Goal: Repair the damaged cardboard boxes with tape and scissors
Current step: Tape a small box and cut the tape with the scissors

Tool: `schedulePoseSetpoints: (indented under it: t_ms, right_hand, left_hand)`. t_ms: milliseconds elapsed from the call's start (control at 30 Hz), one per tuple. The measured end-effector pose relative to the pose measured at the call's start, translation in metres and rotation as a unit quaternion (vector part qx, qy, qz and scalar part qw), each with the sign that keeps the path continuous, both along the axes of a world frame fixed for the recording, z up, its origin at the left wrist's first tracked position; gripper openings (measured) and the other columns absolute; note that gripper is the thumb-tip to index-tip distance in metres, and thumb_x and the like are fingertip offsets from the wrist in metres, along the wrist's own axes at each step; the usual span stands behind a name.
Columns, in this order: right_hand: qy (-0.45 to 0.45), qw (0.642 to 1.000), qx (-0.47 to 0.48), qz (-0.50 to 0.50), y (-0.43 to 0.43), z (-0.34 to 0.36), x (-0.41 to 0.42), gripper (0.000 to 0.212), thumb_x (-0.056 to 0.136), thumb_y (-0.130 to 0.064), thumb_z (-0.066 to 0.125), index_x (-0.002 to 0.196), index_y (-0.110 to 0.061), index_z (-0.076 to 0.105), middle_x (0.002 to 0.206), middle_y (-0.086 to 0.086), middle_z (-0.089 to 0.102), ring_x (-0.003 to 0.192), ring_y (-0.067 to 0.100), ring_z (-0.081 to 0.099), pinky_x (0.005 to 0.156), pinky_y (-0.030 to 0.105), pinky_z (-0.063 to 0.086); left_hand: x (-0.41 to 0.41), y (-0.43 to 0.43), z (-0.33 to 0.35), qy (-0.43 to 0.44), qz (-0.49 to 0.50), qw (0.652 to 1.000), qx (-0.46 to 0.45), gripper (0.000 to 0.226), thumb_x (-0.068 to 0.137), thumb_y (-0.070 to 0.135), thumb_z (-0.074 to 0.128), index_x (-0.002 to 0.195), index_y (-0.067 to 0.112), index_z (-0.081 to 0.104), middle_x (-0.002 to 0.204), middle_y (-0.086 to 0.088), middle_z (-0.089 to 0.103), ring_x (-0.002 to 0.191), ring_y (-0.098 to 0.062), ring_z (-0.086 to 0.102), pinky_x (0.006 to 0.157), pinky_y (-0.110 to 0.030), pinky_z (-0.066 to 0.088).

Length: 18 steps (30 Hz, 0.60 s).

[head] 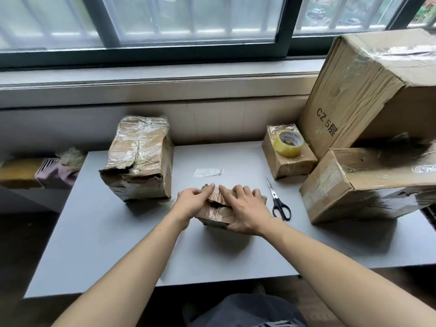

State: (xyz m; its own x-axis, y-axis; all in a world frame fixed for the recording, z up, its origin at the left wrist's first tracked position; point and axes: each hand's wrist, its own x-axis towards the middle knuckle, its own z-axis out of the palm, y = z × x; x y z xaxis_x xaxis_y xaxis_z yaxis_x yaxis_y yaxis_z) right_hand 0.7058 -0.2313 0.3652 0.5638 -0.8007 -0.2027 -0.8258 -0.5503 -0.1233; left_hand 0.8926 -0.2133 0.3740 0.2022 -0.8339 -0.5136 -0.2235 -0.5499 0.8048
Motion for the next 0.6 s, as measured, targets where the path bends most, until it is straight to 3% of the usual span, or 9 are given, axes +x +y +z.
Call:
schedulePoseSetpoints:
  t_ms: [100,200,233,400,500,600]
  right_hand:
    - [0.002,0.999,-0.043,0.017,0.003,0.002,0.005,0.108,0.072,-0.056,0.069,0.157,-0.024,0.01,0.133,0.009,0.041,0.12,0.03,0.041,0.098,0.047,0.032]
    - [-0.018,0.998,-0.049,0.025,0.001,0.005,0.004,0.105,0.07,-0.054,0.069,0.155,-0.022,0.017,0.131,0.007,0.044,0.116,0.029,0.044,0.096,0.044,0.033]
    - [-0.028,0.998,-0.042,0.021,0.001,0.004,0.003,0.103,0.07,-0.054,0.069,0.154,-0.022,0.018,0.13,0.007,0.045,0.115,0.029,0.045,0.095,0.044,0.033]
    - [-0.081,0.997,-0.011,-0.01,0.002,0.001,-0.002,0.094,0.069,-0.054,0.067,0.149,-0.028,0.024,0.124,0.003,0.045,0.111,0.027,0.045,0.092,0.042,0.034]
    - [-0.124,0.992,0.021,-0.03,0.002,-0.001,-0.004,0.094,0.07,-0.058,0.07,0.149,-0.03,0.026,0.124,0.001,0.045,0.111,0.024,0.043,0.09,0.04,0.032]
    - [-0.187,0.976,0.088,-0.067,0.006,-0.005,-0.005,0.095,0.07,-0.055,0.074,0.15,-0.032,0.026,0.125,-0.001,0.043,0.116,0.023,0.042,0.091,0.038,0.03]
  left_hand:
    - [-0.008,-0.003,0.006,0.1,0.055,0.993,0.032,0.021,0.092,0.028,0.07,0.094,0.007,0.068,0.081,-0.007,0.069,0.066,-0.016,0.065,0.057,-0.022,0.051]
    - [-0.007,-0.002,0.002,0.133,0.094,0.986,0.047,0.008,0.09,0.007,0.069,0.097,0.002,0.068,0.082,-0.013,0.07,0.07,-0.026,0.067,0.072,-0.039,0.058]
    - [-0.007,-0.002,0.001,0.134,0.1,0.985,0.05,0.006,0.09,0.004,0.069,0.095,0.001,0.068,0.082,-0.014,0.069,0.07,-0.027,0.066,0.072,-0.04,0.058]
    - [-0.011,-0.001,0.007,0.104,0.098,0.989,0.031,0.006,0.087,0.002,0.072,0.084,0.004,0.067,0.071,-0.01,0.067,0.05,-0.015,0.064,0.045,-0.021,0.05]
    - [-0.01,-0.002,0.006,0.075,0.084,0.993,0.02,0.005,0.084,0.005,0.076,0.087,0.004,0.072,0.07,-0.008,0.071,0.058,-0.018,0.067,0.058,-0.025,0.055]
    - [-0.01,-0.003,0.001,-0.064,0.038,0.997,-0.01,0.01,0.08,0.018,0.081,0.086,0.013,0.075,0.077,-0.004,0.074,0.071,-0.02,0.07,0.071,-0.032,0.055]
